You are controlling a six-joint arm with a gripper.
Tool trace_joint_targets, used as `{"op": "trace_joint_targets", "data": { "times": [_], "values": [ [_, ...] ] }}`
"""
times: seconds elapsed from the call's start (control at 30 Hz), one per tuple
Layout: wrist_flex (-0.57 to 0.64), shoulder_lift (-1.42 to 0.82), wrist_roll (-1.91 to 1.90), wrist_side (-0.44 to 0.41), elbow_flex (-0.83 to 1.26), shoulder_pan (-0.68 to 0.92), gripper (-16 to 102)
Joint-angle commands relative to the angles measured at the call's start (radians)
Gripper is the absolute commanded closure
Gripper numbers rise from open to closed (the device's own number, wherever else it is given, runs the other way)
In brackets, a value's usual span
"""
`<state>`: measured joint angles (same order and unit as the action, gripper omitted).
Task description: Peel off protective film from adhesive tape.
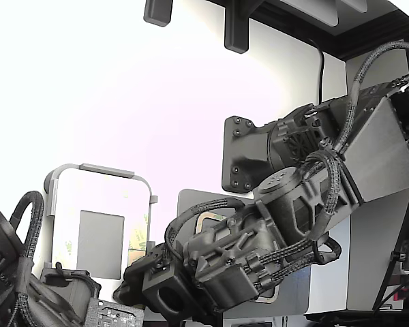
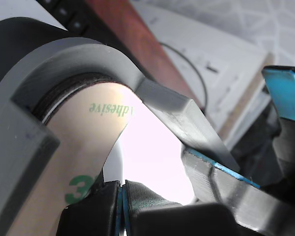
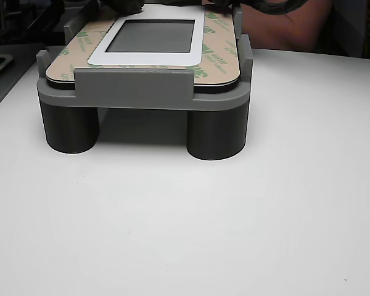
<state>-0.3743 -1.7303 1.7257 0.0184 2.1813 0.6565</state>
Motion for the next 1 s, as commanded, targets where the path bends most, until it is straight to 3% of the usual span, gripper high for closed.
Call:
{"op": "trace_joint_targets", "data": {
  "times": [0.0, 0.97],
  "values": [
    [0.006, -0.012, -0.006, 0.0, -0.031, 0.003, 96],
    [-0.006, 0.008, -0.037, -0.034, -0.057, 0.041, 96]
  ]
}}
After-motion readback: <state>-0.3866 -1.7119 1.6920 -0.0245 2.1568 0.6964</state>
